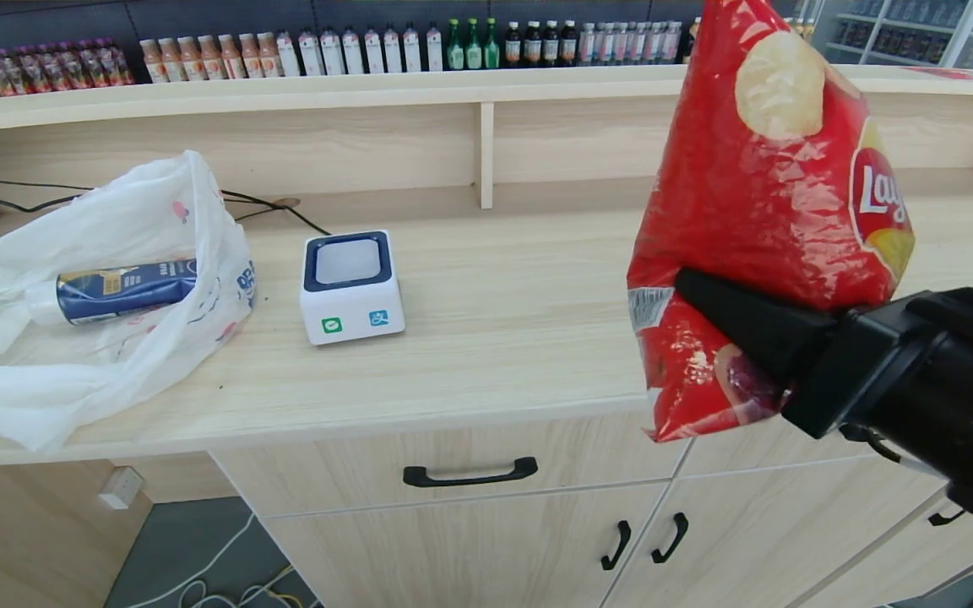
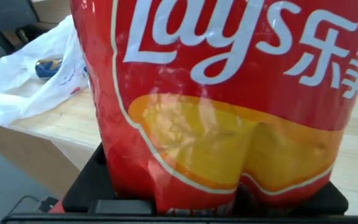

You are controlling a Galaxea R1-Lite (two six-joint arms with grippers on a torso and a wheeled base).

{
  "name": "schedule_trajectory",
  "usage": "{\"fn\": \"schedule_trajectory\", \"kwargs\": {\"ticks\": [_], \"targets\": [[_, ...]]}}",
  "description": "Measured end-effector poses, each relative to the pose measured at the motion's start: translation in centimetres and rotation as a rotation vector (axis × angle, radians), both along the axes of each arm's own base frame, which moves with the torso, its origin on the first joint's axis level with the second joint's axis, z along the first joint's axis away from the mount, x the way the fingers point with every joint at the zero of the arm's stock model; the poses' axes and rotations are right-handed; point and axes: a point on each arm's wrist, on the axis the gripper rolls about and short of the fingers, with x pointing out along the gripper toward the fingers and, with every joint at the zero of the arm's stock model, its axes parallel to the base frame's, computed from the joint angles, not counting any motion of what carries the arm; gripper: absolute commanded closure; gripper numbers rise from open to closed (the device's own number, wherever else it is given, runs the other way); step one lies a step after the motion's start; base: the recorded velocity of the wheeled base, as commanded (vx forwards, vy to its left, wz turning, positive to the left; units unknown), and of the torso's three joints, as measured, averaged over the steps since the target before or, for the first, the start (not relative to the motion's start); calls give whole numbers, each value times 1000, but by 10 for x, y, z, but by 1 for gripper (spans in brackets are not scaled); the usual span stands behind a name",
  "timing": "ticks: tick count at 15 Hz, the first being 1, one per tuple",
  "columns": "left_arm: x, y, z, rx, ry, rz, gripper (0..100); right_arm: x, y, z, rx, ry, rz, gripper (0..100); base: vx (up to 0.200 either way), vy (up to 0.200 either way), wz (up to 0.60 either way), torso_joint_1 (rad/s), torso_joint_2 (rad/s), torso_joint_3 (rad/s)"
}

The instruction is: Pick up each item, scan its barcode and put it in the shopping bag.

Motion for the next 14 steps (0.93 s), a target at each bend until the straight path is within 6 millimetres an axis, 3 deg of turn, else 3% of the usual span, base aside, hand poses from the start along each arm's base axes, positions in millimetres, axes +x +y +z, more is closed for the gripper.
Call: {"fn": "schedule_trajectory", "kwargs": {"ticks": [6,9,14], "targets": [[0,0,0,0,0,-1,0,-6,-2,-3,134,38,179,100,0,0,0,0,0,0],[0,0,0,0,0,0,0,-10,-2,-1,281,54,327,100,0,0,0,0,0,0],[0,0,0,0,0,0,0,-15,-3,-22,351,104,499,100,0,0,0,0,0,0]]}}
